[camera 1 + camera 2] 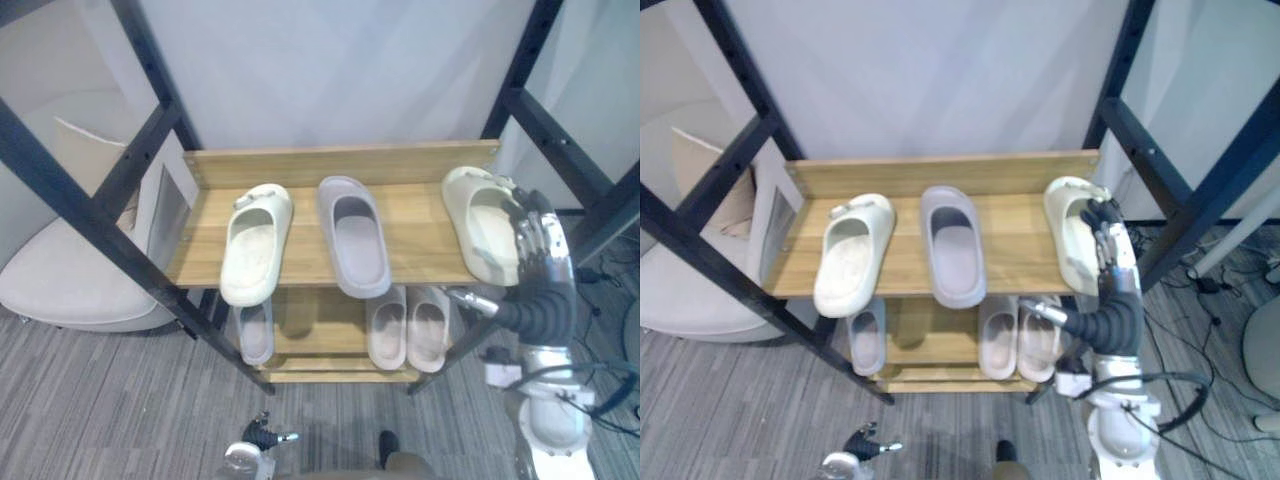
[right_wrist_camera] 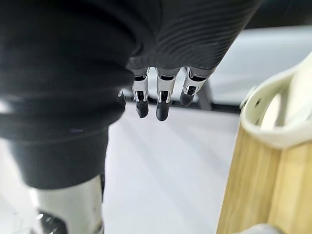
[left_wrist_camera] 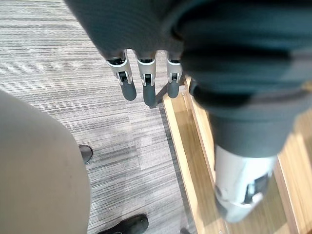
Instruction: Organize the slippers on the shoe rack
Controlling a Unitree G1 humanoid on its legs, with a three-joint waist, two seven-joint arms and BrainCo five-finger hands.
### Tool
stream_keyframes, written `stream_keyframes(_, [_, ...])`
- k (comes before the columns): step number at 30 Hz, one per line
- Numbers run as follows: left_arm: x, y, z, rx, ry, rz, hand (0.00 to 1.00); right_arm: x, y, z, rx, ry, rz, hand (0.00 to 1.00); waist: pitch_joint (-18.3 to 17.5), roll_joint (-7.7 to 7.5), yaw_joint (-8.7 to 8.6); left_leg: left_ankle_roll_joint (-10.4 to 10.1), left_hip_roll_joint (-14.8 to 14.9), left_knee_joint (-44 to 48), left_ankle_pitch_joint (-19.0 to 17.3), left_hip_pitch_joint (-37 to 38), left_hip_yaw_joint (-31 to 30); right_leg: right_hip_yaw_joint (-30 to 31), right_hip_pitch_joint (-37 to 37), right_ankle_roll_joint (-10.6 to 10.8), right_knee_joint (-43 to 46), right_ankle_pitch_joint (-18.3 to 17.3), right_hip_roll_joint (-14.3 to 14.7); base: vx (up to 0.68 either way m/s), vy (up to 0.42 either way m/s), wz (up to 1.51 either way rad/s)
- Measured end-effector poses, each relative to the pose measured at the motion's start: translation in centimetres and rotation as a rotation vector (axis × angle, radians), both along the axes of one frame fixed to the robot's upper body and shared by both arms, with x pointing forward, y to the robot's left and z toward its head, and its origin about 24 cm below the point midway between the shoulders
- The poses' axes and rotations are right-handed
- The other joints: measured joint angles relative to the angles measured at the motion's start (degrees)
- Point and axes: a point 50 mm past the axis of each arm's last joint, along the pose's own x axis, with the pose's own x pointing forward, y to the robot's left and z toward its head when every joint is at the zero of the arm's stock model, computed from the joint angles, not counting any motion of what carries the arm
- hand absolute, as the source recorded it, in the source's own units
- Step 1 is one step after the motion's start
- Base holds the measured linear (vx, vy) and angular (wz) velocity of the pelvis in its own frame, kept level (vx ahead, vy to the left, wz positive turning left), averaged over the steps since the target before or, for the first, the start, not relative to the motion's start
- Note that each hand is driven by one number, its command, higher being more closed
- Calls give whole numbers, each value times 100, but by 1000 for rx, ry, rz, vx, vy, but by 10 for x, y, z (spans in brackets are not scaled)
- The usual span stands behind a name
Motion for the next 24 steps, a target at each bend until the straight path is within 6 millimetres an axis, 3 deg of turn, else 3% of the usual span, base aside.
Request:
stream_keyframes(15, [2, 5, 2, -6, -20, 41, 0, 75, -15, -22, -103, 193, -25, 0, 28, -113, 98, -14, -5, -3, 85, -184, -307, -382, 194, 8, -393, 135, -55, 10, 5, 12])
stream_keyframes(24, [5, 5, 4, -20, -38, 36, 0, 106, -16, -23, -176, 262, -6, 0, 46, -175, 274, -98, 63, -30, 138, -188, -409, -522, 314, -51, -549, 189, -2, -8, -14, 7])
